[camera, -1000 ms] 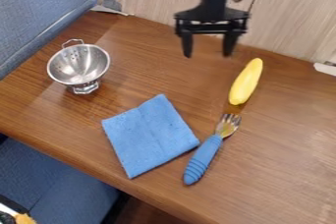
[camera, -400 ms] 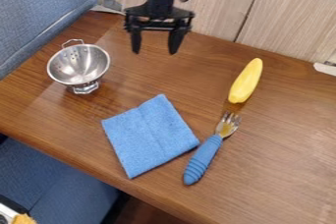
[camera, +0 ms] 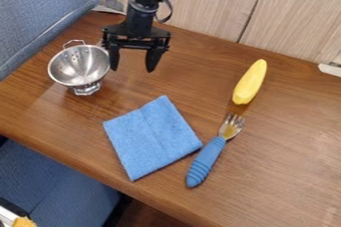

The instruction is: Move the silver strainer to the left side of the banana

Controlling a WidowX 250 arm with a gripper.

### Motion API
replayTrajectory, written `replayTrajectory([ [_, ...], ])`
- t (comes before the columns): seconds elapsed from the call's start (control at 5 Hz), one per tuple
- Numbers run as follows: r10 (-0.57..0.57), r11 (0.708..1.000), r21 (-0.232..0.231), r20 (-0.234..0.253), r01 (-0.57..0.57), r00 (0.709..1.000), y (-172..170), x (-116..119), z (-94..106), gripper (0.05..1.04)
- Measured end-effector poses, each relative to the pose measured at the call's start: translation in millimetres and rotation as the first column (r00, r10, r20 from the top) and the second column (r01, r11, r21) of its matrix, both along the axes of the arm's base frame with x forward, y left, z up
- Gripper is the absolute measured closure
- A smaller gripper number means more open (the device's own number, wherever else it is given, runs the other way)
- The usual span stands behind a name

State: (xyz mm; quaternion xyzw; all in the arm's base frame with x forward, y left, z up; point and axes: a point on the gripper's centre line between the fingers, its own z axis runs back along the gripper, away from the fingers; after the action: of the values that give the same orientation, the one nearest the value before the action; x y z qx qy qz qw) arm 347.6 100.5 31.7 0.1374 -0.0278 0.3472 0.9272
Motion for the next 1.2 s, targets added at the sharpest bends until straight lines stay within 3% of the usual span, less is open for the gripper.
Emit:
replayTrajectory([
  [0.2, 0.033, 0.998, 0.052, -0.018, -0.032, 0.999, 8.1, -4.0, 0.4, 0.083],
  [0.8, 0.116, 0.990, 0.086, -0.070, -0.110, 0.991, 31.0, -10.8, -14.9, 0.103],
  [1.0, 0.140, 0.988, 0.081, -0.101, -0.132, 0.985, 38.2, -14.5, -25.0, 0.213],
  [1.2, 0.146, 0.987, 0.085, -0.103, -0.137, 0.984, 40.7, -14.0, -24.3, 0.513],
])
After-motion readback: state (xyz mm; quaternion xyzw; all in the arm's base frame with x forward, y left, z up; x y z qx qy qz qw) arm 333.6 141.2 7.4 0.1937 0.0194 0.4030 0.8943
